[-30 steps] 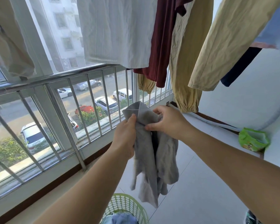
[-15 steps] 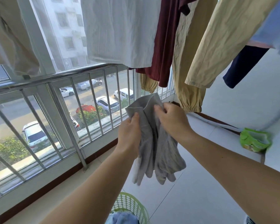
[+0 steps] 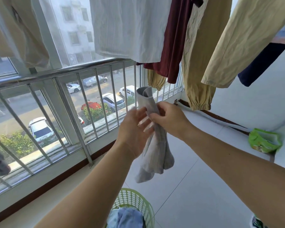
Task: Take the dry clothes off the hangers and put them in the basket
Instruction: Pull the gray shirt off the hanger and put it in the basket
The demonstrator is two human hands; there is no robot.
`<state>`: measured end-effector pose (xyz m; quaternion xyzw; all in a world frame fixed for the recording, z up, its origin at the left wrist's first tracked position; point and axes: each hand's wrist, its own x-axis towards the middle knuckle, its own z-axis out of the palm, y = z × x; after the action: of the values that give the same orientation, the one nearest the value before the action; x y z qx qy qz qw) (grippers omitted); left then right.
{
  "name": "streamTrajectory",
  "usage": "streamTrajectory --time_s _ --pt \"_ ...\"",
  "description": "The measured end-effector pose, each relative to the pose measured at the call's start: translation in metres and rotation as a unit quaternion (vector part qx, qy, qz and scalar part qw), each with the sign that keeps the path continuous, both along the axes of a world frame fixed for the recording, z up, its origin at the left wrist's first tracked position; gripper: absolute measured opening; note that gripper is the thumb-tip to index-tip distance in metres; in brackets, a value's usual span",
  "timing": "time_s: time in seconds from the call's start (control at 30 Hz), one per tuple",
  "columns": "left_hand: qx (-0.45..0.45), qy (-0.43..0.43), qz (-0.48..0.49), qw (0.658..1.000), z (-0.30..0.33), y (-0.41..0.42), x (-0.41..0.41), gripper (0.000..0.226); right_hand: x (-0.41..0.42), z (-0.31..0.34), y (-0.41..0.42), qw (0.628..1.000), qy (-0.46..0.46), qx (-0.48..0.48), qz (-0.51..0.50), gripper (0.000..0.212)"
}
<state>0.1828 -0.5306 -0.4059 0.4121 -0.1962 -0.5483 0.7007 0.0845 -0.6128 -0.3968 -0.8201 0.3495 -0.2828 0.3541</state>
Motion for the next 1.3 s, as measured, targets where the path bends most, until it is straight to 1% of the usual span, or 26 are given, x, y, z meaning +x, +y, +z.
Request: streamTrajectory --time_s 0.03,0.07,0.1,0.13,0.17,0.2,0.23,0.27,0.33,0.4,0.5,0.57,0.63,0.67,0.77,0.9,0.93,1.0,1.03,1.13,1.2,1.23,1.3 --pt "0.012 -0.043 0.018 0.999 -0.002 0.0 0.003 0.029 0.0 0.002 -0.001 1.0 -0.005 0.01 -0.005 0.019" --pt "0.033 -0.1 0.043 0.994 -0.006 0.001 0.008 0.025 0.001 0.002 0.0 1.0 -0.011 0.025 -0.003 0.016" --pt "0.054 -0.17 0.067 0.982 -0.009 0.0 0.014 0.033 0.001 0.003 0.001 0.999 -0.015 0.044 0.004 0.013" --pt "0.07 -0.238 0.088 0.965 -0.014 0.002 0.02 0.049 0.002 0.003 0.003 0.997 -0.017 0.066 0.021 0.01" --pt "0.079 -0.295 0.099 0.947 -0.018 0.003 0.026 0.066 0.002 0.002 0.006 0.995 -0.017 0.088 0.044 0.007" --pt "0.077 -0.333 0.096 0.935 -0.022 0.005 0.031 0.08 0.002 0.001 0.007 0.993 -0.014 0.101 0.066 0.007" --pt "0.066 -0.347 0.081 0.932 -0.027 0.008 0.035 0.082 0.002 -0.001 0.009 0.99 -0.008 0.11 0.084 0.007" --pt "0.059 -0.344 0.058 0.935 -0.032 0.011 0.04 0.074 0.003 -0.003 0.011 0.988 -0.004 0.118 0.097 0.008" --pt "0.063 -0.333 -0.006 0.941 -0.037 0.02 0.049 0.049 0.002 -0.008 0.015 0.983 -0.001 0.14 0.118 0.01" --pt "0.069 -0.333 -0.044 0.939 -0.044 0.029 0.057 0.036 0.0 -0.017 0.017 0.976 0.008 0.167 0.136 0.012" --pt "0.062 -0.325 -0.053 0.942 -0.055 0.038 0.062 0.032 -0.004 -0.036 0.019 0.967 -0.001 0.206 0.151 0.021" --pt "0.066 -0.32 -0.062 0.943 -0.063 0.043 0.062 0.03 -0.006 -0.052 0.024 0.953 -0.001 0.249 0.171 0.035" --pt "0.076 -0.324 -0.079 0.94 -0.069 0.048 0.063 0.029 -0.006 -0.07 0.031 0.943 0.032 0.278 0.18 0.042" --pt "0.087 -0.325 -0.087 0.937 -0.074 0.051 0.065 0.027 -0.005 -0.081 0.036 0.942 0.068 0.276 0.179 0.042" --pt "0.115 -0.343 -0.101 0.927 -0.085 0.062 0.075 0.026 0.0 -0.112 0.045 0.951 0.178 0.192 0.162 0.037" --pt "0.149 -0.372 -0.101 0.911 -0.097 0.08 0.093 0.027 0.007 -0.133 0.05 0.956 0.25 0.075 0.136 0.017" --pt "0.158 -0.381 -0.101 0.905 -0.1 0.084 0.098 0.027 0.01 -0.134 0.05 0.953 0.267 0.05 0.131 0.016" --pt "0.173 -0.392 -0.1 0.898 -0.109 0.093 0.109 0.026 0.02 -0.138 0.054 0.945 0.302 0.017 0.123 0.027" --pt "0.177 -0.398 -0.099 0.895 -0.111 0.095 0.112 0.025 0.023 -0.138 0.055 0.94 0.319 -0.001 0.122 0.029" --pt "0.191 -0.402 -0.096 0.891 -0.123 0.103 0.12 0.026 0.034 -0.144 0.06 0.919 0.362 -0.077 0.134 0.021" --pt "0.199 -0.4 -0.095 0.89 -0.134 0.105 0.126 0.026 0.044 -0.152 0.062 0.903 0.388 -0.131 0.13 0.023" --pt "0.202 -0.4 -0.093 0.889 -0.14 0.106 0.127 0.025 0.048 -0.156 0.063 0.893 0.407 -0.148 0.124 0.022" --pt "0.21 -0.393 -0.087 0.891 -0.154 0.105 0.127 0.024 0.055 -0.165 0.064 0.875 0.449 -0.141 0.112 0.02"
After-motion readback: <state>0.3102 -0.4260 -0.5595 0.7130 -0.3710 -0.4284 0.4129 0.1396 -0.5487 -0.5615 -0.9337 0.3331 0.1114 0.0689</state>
